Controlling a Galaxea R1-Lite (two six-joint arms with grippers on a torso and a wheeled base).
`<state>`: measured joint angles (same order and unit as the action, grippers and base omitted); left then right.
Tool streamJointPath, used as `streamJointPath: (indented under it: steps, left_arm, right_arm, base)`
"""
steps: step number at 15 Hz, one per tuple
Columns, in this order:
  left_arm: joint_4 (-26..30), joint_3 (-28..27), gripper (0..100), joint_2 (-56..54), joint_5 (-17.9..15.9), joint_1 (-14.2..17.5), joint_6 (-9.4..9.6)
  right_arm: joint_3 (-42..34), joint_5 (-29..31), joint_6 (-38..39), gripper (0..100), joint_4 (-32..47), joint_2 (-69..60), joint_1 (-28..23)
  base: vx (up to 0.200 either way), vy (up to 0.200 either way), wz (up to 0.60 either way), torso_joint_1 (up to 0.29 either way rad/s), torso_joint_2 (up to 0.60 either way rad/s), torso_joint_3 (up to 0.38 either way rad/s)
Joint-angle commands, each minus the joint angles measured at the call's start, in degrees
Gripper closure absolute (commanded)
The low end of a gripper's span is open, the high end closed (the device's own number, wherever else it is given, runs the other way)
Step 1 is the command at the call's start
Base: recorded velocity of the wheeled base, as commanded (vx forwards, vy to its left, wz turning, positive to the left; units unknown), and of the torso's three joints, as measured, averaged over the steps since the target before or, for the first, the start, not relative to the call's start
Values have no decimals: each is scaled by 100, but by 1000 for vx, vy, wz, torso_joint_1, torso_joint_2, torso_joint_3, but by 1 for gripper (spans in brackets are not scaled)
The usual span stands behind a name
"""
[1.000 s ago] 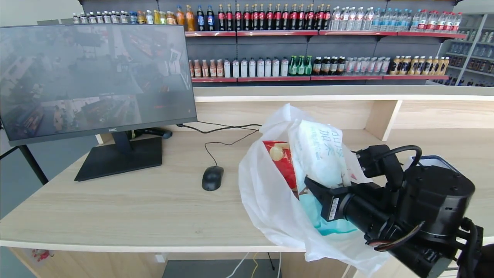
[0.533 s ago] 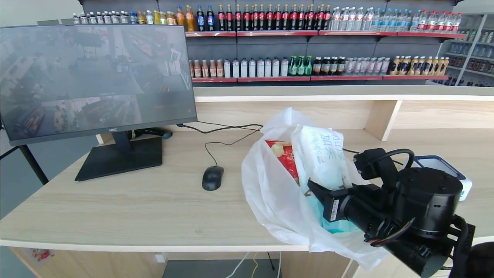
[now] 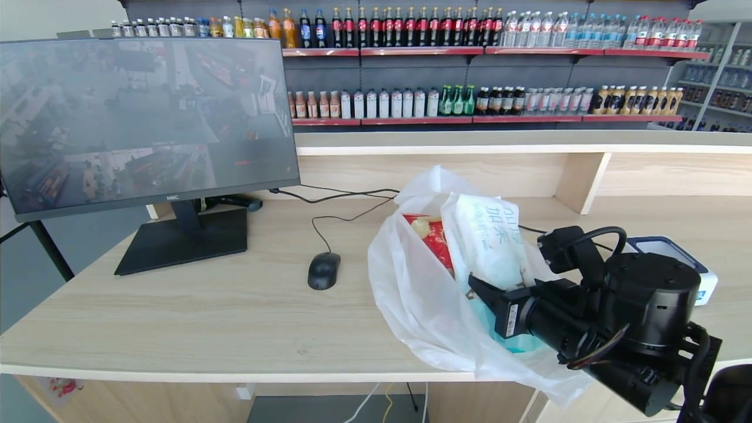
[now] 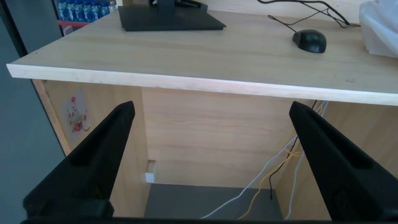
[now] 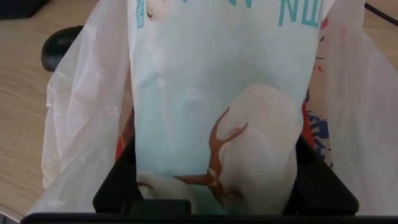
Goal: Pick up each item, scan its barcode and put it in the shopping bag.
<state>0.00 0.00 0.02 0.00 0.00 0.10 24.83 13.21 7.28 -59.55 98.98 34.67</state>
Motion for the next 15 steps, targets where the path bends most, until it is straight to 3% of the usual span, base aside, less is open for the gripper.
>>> streamJointPath:
  steps: [1, 4, 5, 15]
  left_arm:
    - [0, 0, 0, -2, 0, 0, -1]
    - [0, 0, 0, -2, 0, 0, -1]
    - [0, 0, 0, -2, 0, 0, -1]
    - [0, 0, 0, -2, 0, 0, -1]
  right_arm:
    - [83, -12, -16, 100, 22, 148, -13]
    - [268, 32, 2, 100, 14, 236, -4]
    - [285, 14, 11, 0, 14, 236, -13]
    - [180, 41, 46, 0, -602, 52, -13]
  base:
    - [0, 0, 0, 0, 0, 0]
    - [0, 0, 0, 0, 0, 0]
    - [0, 0, 0, 0, 0, 0]
    - [0, 0, 0, 0, 0, 0]
